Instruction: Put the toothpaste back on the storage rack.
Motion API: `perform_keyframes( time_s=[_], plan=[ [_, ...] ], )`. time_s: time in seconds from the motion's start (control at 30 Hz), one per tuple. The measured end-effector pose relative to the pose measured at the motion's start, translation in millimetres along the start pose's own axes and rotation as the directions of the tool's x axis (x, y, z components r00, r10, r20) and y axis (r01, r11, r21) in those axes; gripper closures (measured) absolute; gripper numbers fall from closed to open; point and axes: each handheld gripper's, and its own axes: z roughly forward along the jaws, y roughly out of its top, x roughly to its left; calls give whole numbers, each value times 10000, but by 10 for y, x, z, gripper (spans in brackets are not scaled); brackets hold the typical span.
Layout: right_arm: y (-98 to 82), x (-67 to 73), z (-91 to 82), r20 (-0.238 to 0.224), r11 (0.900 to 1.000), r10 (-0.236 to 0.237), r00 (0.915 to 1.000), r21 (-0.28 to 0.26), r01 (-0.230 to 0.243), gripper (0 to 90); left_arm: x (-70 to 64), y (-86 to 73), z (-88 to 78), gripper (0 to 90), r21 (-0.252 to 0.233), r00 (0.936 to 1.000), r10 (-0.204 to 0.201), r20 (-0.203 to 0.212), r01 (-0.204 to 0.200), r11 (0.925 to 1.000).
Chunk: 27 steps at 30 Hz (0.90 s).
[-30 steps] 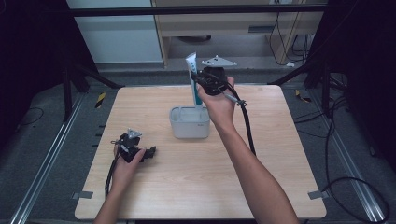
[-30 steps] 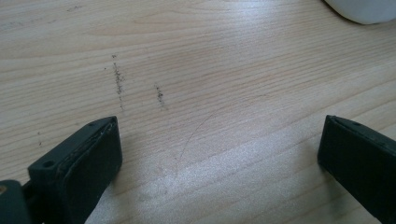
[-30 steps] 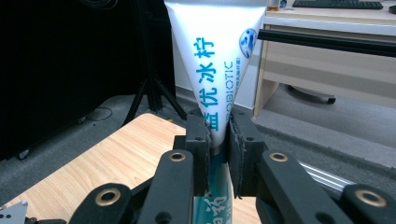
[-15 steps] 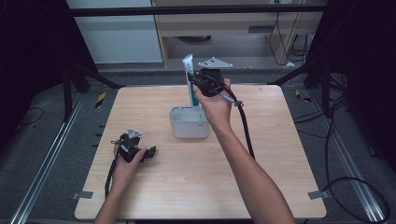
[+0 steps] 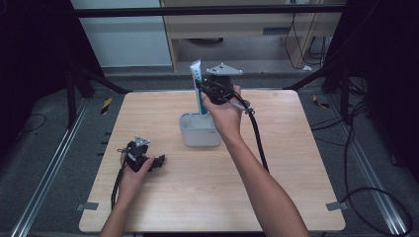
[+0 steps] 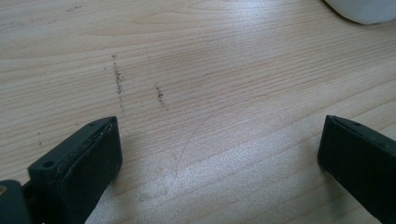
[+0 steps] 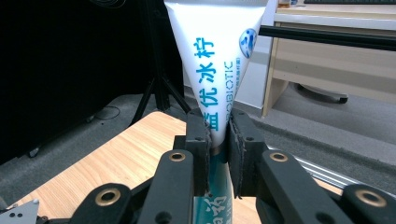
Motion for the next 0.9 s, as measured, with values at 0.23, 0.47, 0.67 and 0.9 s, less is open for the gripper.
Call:
perform_keyframes(
  time_s=[0.23,0.47,0.67,0.9],
  plan=[
    [-15,30,16,-75,10000,-11,10000,-6,11,797,1,0,-1,0,20,10000,24,7,-24,10000],
    [-73,57,44,-122,10000,46,9999,53,-45,797,1,0,0,0,4,10000,8,0,-8,10000],
    [-119,64,67,-141,9999,80,9999,90,-79,797,-1,0,0,0,3,10000,-14,3,14,10000],
    [-159,76,87,-167,9999,90,9998,117,-88,797,-1,0,0,0,2,10000,-12,3,12,10000]
  ],
)
